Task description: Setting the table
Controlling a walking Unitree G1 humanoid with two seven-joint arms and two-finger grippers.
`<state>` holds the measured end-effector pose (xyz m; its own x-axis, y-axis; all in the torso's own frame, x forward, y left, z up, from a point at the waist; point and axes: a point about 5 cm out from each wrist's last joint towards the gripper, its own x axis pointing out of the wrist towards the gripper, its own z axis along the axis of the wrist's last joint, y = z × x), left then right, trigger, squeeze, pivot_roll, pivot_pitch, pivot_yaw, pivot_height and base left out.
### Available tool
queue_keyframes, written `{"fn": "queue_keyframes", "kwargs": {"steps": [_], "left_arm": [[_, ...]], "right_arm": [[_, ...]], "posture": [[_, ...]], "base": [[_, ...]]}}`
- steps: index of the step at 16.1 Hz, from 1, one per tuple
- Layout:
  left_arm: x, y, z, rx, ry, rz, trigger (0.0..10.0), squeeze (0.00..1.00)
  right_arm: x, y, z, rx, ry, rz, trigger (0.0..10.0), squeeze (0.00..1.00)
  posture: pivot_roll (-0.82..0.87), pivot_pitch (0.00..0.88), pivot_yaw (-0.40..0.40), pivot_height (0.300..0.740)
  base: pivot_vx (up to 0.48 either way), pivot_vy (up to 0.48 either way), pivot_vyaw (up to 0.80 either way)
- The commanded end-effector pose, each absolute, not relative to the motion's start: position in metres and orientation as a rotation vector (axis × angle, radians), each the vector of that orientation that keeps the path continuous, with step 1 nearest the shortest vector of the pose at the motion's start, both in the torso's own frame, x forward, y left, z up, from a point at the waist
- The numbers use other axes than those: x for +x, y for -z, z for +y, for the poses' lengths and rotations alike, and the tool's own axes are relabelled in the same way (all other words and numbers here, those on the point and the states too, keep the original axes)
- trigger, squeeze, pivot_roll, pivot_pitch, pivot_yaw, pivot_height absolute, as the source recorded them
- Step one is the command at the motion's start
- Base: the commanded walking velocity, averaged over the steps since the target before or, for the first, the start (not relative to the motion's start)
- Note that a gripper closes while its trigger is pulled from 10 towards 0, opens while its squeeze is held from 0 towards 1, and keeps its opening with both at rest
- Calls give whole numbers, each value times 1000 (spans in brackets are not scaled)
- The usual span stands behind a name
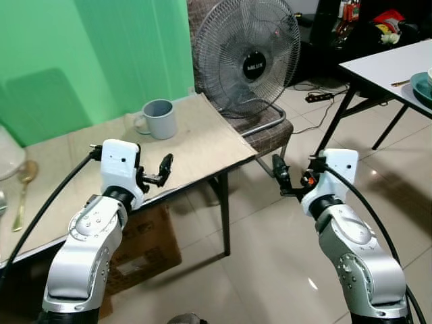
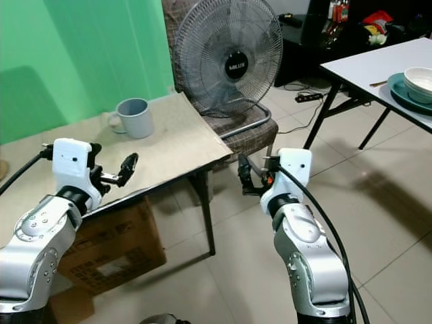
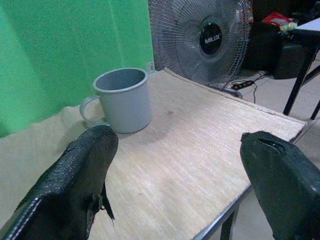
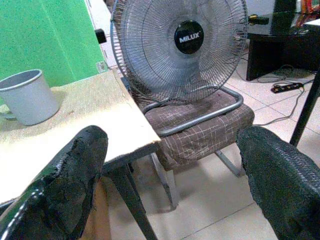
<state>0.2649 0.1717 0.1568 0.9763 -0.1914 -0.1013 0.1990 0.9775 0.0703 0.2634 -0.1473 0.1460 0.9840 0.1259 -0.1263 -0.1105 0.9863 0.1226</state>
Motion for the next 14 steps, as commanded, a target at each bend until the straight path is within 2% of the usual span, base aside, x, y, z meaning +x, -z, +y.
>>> {"fn": "queue_keyframes", "kwargs": {"steps": [1,13,14], "left_arm": [[266,-160,170,84,204,87,10000,1000],[266,-160,171,88,200,84,10000,1000],[267,-163,171,117,199,64,10000,1000]], "right_arm": [[264,-148,-150,117,-113,130,10000,1000],[267,-150,-144,106,-147,116,10000,1000],[268,-151,-142,100,-164,114,10000,1000]], "posture": [[100,0,72,740],[101,0,73,740],[101,0,73,740]], "base": [[0,289,0],[0,292,0],[0,0,0]]}}
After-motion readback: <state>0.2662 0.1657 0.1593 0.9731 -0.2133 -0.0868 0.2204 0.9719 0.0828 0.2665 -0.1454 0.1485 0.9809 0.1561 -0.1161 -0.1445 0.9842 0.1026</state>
